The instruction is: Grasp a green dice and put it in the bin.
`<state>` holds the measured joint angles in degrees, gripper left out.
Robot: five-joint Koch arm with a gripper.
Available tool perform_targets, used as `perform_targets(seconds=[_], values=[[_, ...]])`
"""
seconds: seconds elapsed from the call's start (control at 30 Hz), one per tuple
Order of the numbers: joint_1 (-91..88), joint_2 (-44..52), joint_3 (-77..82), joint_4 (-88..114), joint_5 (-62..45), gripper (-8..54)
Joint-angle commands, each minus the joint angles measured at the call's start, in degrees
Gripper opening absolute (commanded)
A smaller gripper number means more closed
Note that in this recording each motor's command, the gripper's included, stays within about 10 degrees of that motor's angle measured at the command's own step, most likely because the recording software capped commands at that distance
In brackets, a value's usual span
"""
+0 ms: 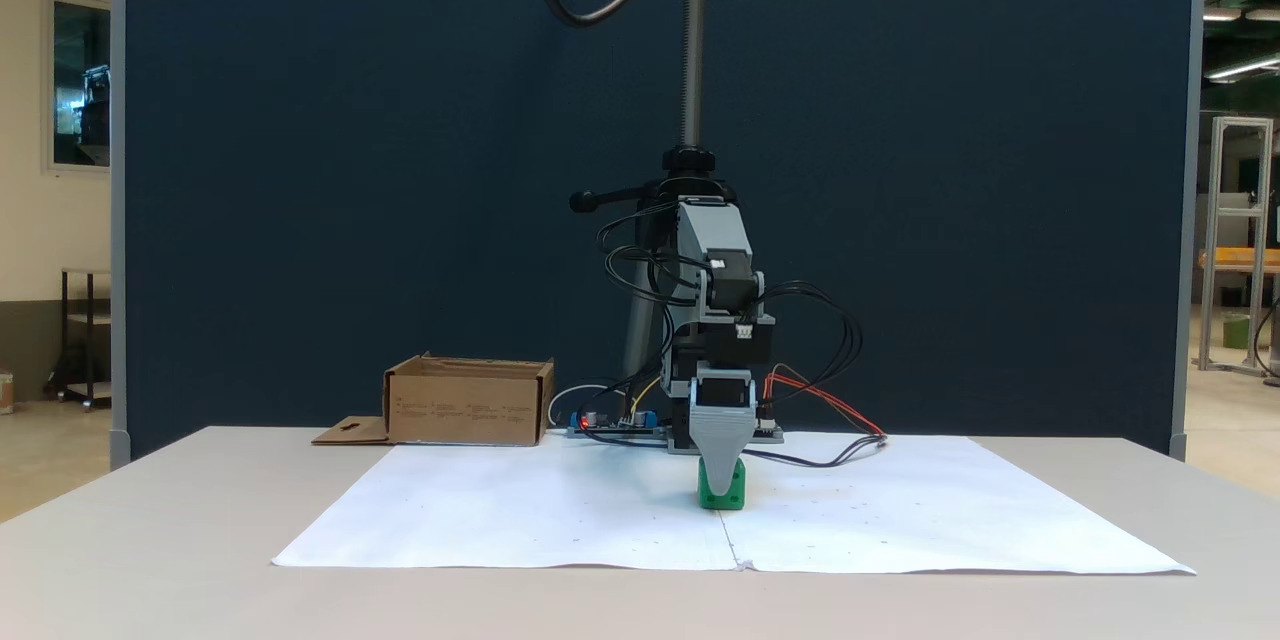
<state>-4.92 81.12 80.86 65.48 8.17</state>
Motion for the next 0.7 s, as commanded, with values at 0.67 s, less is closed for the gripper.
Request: perform_targets(seconds=[0.67], values=[[0.26, 0.09, 0.44, -7.65, 5.27, 29.7]])
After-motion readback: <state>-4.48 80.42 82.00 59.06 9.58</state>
